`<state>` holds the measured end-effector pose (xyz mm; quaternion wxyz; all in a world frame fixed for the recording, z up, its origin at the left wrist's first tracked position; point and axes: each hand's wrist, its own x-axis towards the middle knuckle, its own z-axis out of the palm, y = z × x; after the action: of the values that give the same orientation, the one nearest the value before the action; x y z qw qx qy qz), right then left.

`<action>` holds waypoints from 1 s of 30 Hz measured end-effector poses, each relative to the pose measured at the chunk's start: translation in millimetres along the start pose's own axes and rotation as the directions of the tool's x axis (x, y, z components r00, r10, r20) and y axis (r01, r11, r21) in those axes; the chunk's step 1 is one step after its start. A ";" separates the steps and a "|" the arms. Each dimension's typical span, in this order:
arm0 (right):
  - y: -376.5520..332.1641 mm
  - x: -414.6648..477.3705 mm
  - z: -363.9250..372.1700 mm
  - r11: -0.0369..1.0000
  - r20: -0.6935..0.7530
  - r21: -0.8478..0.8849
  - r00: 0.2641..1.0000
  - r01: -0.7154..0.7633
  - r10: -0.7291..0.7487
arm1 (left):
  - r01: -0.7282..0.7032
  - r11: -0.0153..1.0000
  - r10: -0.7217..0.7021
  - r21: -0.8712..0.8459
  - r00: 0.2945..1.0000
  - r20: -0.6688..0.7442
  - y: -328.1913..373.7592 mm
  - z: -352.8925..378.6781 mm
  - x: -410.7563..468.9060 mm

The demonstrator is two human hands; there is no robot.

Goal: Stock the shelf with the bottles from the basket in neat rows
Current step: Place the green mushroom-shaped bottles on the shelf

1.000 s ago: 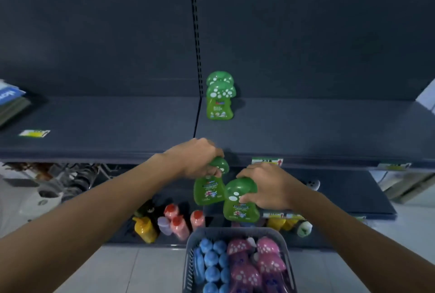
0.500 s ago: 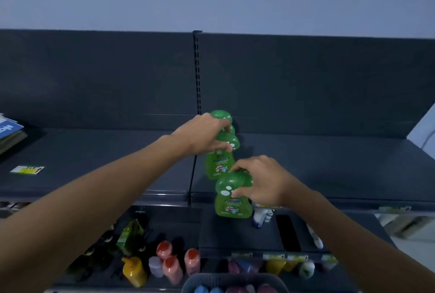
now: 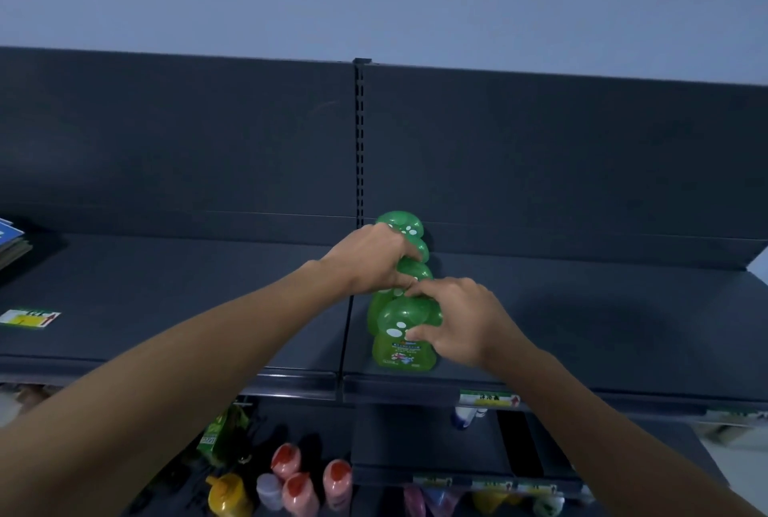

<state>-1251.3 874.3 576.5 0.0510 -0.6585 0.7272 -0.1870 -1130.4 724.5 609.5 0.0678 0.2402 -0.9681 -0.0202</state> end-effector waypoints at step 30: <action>8.5 5.8 32.5 0.989 -0.156 0.005 0.977 0.149 -0.146 | -0.049 0.998 0.050 0.040 0.999 -0.017 -23.9 28.9 16.5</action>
<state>-1249.6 862.6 544.5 -0.0144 -0.6936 0.6766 -0.2468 -1137.9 695.9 581.2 0.0721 0.2176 -0.9734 0.0027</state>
